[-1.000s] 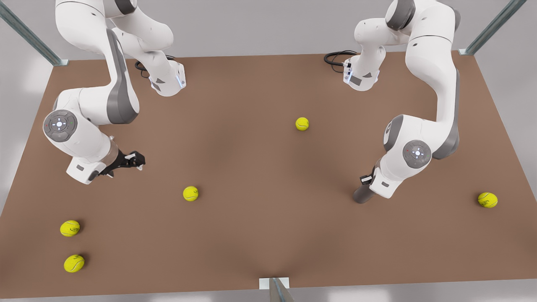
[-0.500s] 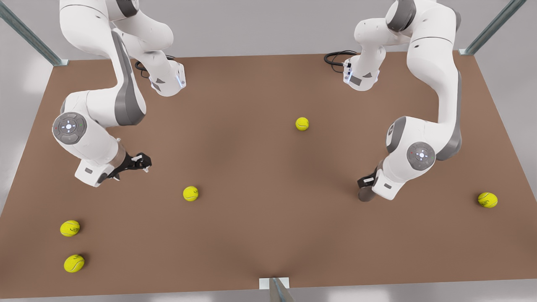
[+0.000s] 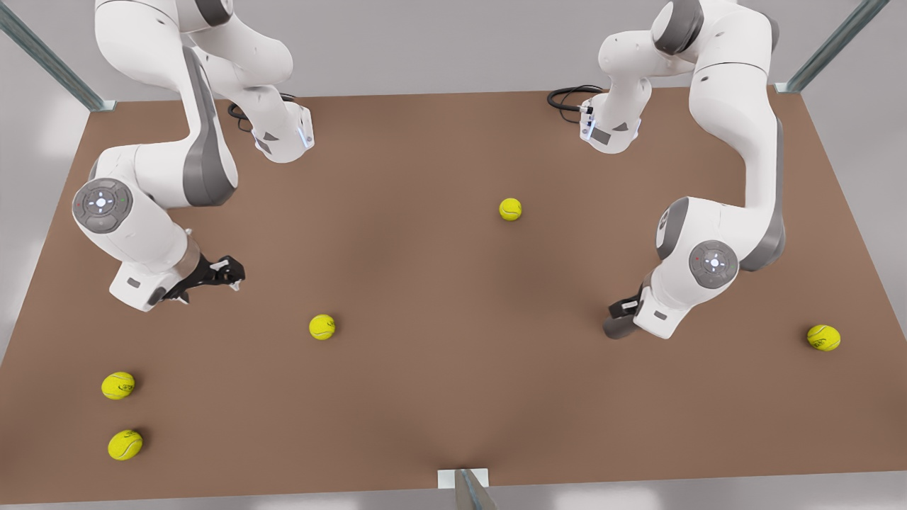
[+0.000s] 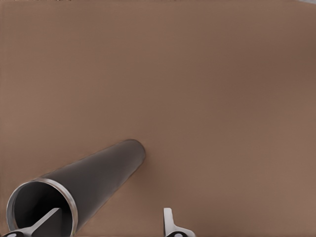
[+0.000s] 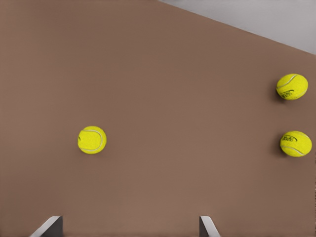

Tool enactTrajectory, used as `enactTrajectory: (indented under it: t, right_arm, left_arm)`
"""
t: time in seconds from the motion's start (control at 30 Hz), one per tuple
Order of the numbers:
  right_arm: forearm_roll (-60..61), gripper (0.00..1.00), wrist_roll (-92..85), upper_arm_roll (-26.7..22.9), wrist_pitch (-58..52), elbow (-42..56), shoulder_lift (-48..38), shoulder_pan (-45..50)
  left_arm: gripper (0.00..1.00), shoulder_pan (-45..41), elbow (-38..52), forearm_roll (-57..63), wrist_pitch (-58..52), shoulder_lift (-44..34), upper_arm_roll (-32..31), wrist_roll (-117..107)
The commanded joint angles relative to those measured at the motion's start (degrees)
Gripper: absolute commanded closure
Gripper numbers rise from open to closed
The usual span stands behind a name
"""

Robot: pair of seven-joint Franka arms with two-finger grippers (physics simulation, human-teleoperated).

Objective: Put the tennis tube upright

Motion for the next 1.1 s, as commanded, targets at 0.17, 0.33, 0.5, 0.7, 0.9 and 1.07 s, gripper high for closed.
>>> enactTrajectory:
  t: [0.17, 0.33, 0.5, 0.7, 0.9, 1.07]
  right_arm:
    - [0.0, 0.0, 0.1, 0.0, 0.2, -0.4, 0.2, 0.0]
    - [0.1, 0.0, 0.1, 0.0, 0.9, -0.6, 0.4, 0.0]
    - [0.0, 0.0, 0.0, 0.0, 1.8, -0.7, 0.7, -0.2]
    - [0.0, 0.0, -0.2, 0.0, 2.4, -1.2, 0.8, 0.0]
    - [0.0, 0.0, -0.1, 0.0, 3.2, -1.5, 1.1, 0.1]
    - [0.0, 0.0, -0.1, 0.0, 3.2, -1.4, 1.2, 0.2]
  left_arm:
    - [0.0, -0.1, 0.0, 0.5, 0.0, 0.1, -0.1, -0.2]
    - [0.0, -0.1, 0.0, 0.2, -0.2, 0.1, -0.1, -0.2]
    - [0.0, -0.5, 0.5, -0.2, -0.3, 0.1, -0.1, -0.5]
    - [0.0, -0.5, 2.2, 0.2, -3.6, 0.3, -0.1, -0.4]
    - [0.0, 0.2, 10.3, -0.1, -22.2, -5.3, -5.2, 5.7]
    - [0.0, 0.7, 5.3, -0.6, -29.4, -16.0, -8.3, 8.9]
